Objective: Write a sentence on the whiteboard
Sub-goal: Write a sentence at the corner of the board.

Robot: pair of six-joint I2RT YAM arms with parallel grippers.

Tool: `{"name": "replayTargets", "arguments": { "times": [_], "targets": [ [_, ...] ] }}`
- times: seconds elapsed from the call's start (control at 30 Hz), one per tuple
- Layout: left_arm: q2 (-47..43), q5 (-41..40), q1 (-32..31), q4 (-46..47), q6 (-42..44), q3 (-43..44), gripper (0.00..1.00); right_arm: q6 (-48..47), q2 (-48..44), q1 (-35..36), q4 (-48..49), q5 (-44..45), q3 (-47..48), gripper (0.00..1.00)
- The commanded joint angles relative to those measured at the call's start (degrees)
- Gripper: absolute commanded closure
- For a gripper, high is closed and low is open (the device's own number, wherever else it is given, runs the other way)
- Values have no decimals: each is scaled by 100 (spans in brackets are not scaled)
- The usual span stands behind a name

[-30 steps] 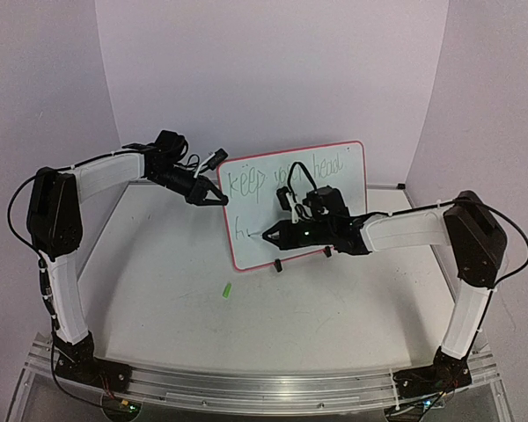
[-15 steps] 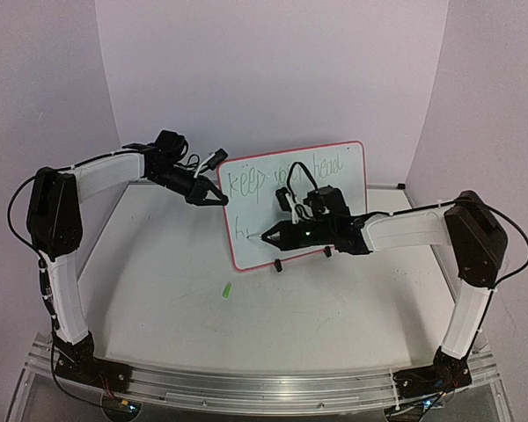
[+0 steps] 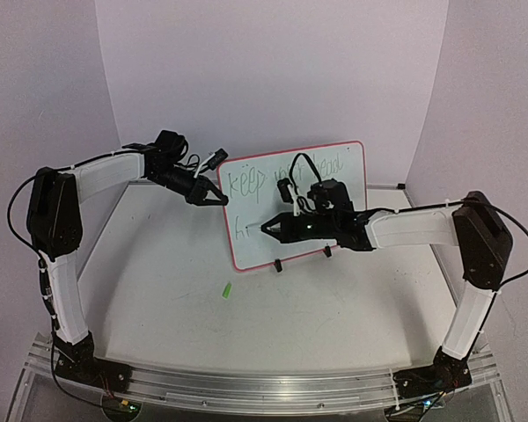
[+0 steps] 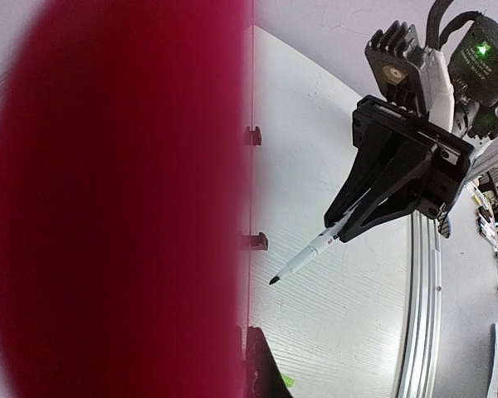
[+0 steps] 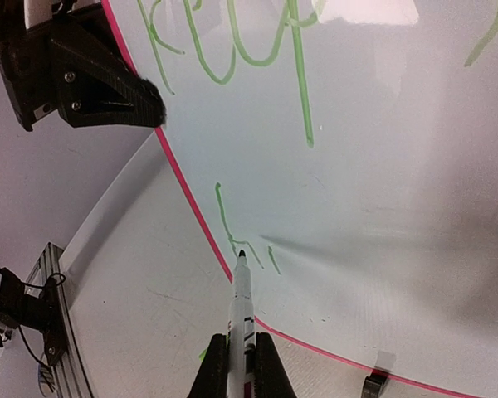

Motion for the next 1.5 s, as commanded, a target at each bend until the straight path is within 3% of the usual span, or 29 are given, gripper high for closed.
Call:
{"name": "replayTargets", "arguments": {
  "times": [0.0,0.6,0.97,1.47],
  "targets": [
    [-128,-209,-141,-50,188,-100,100,-33,75,-29,208,126,341,100],
    [-112,-218,-143,-60,189,-100,100,4,290,-64,182,401,464,100],
    [-127,-223,-141,-59,193,-100,100,-35,-349,-73,418,162,-296,100],
    [-111,-215,-150,-59,190,-100,100,268,-18,-294,463,186,-202,100]
  ]
}}
